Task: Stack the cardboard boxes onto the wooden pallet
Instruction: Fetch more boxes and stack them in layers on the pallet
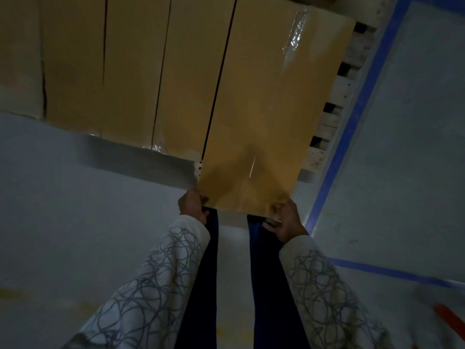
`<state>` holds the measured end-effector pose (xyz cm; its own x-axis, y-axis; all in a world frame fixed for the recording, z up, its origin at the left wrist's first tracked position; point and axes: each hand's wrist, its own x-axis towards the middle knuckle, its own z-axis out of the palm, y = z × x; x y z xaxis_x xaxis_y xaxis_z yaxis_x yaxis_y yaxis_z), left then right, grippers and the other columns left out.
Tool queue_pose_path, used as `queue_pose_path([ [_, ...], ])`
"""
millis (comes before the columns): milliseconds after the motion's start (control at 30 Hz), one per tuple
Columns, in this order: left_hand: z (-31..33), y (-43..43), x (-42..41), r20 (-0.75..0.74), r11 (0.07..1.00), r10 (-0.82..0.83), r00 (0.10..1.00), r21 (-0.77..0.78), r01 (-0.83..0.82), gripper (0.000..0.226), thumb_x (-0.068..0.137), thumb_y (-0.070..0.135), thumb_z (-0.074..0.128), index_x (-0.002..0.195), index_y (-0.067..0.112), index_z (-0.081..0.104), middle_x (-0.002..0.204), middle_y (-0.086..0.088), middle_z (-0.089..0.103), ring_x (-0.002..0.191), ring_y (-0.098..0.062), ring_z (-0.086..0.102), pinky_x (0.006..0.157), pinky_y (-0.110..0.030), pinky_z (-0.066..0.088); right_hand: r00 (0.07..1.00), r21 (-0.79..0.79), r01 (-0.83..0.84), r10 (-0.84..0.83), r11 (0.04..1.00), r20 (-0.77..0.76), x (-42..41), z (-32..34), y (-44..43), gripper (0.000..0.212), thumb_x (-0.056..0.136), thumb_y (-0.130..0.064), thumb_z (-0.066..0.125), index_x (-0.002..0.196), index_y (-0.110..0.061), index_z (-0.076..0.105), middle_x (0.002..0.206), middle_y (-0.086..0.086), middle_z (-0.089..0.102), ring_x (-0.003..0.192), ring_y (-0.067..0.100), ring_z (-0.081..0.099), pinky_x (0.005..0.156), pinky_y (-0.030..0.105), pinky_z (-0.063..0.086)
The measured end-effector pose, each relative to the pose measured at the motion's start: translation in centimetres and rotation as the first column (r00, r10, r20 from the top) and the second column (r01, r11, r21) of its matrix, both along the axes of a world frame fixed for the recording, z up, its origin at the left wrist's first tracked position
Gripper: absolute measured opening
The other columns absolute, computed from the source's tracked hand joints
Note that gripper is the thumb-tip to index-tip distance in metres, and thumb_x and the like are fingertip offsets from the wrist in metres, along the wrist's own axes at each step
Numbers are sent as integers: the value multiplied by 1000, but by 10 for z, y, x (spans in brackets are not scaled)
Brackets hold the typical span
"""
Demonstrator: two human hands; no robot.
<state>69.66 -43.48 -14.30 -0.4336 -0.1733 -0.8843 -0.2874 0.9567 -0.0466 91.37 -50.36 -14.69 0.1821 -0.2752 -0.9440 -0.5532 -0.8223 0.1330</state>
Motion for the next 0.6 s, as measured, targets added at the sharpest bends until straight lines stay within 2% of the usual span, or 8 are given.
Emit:
queue_pose_path([
  [67,0,2,0,14,1000,21,1000,16,-21,12,71,4,56,73,11,66,105,-11,67,92,-30,54,69,-34,48,999,23,9,-10,1000,39,3,-5,-5,55,84,-34,58,139,-40,58,131,9,67,96,27,60,74,34,55],
  [100,0,3,-1,17,999,36,999,26,-36,14,69,4,56,75,11,67,105,-11,68,91,-30,55,67,-33,47,998,29,15,-17,999,53,3,-5,-5,52,89,-32,57,140,-42,57,130,9,68,94,26,58,78,34,55],
  [167,-1,3,-3,31,999,34,999,41,-36,19,70,3,57,81,11,69,103,-10,69,90,-29,58,66,-32,46,996,61,39,-43,997,75,2,-1,-1,48,100,-23,53,144,-44,52,128,4,66,100,24,59,95,41,57],
  [233,-4,5,-2,53,998,23,998,57,-26,19,72,2,58,85,10,70,99,-9,68,87,-27,57,61,-30,44,992,101,51,-62,994,108,2,-1,2,54,103,-14,51,149,-42,48,130,4,62,105,23,60,103,46,54],
  [400,-9,18,5,63,997,2,998,76,-7,11,77,3,56,75,11,63,88,-7,64,83,-25,56,69,-33,44,988,167,38,-62,985,140,9,-6,14,69,100,6,42,153,-38,44,137,6,55,117,28,60,105,43,54],
  [467,-9,27,9,73,994,-39,997,103,31,16,83,6,54,69,12,59,82,-7,61,76,-22,54,66,-31,42,984,184,34,-65,982,165,12,-8,24,67,101,6,44,152,-37,45,134,6,56,109,26,61,100,40,55],
  [600,-9,42,16,101,986,-102,990,144,87,23,93,15,50,71,15,58,81,-6,61,72,-19,52,64,-29,39,985,196,19,-52,980,165,18,-9,47,68,100,9,41,152,-35,45,108,-3,59,82,19,55,71,32,52],
])
